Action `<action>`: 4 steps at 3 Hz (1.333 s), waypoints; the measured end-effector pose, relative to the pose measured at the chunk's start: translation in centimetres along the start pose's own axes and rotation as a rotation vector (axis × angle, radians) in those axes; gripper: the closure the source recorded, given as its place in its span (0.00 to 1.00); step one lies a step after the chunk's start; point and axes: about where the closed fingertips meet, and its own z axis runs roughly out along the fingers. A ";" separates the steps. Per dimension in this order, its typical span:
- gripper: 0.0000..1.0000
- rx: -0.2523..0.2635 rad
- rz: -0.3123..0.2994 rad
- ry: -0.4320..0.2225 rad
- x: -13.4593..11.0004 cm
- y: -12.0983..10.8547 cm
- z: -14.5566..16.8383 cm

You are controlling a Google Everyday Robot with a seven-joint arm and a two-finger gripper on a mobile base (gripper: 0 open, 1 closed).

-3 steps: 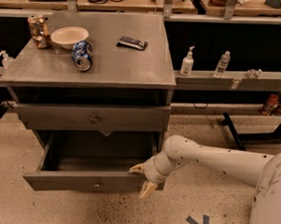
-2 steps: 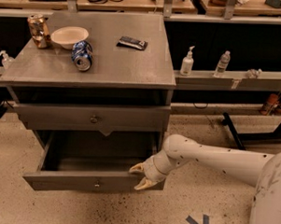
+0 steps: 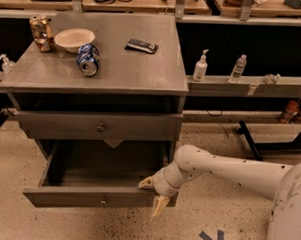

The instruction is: Open middle drawer

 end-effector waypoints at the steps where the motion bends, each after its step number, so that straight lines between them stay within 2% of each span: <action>1: 0.01 0.000 0.000 0.000 0.0 0.0 0.0; 2: 0.00 0.132 -0.005 -0.001 -0.8 -1.2 -4.3; 3: 0.00 0.302 -0.012 0.000 -2.0 -2.8 -10.1; 4: 0.23 0.350 0.011 -0.010 -2.3 -5.7 -12.1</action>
Offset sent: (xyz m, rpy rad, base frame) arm 0.0468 -0.0611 0.1631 0.1828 -0.3736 -0.2613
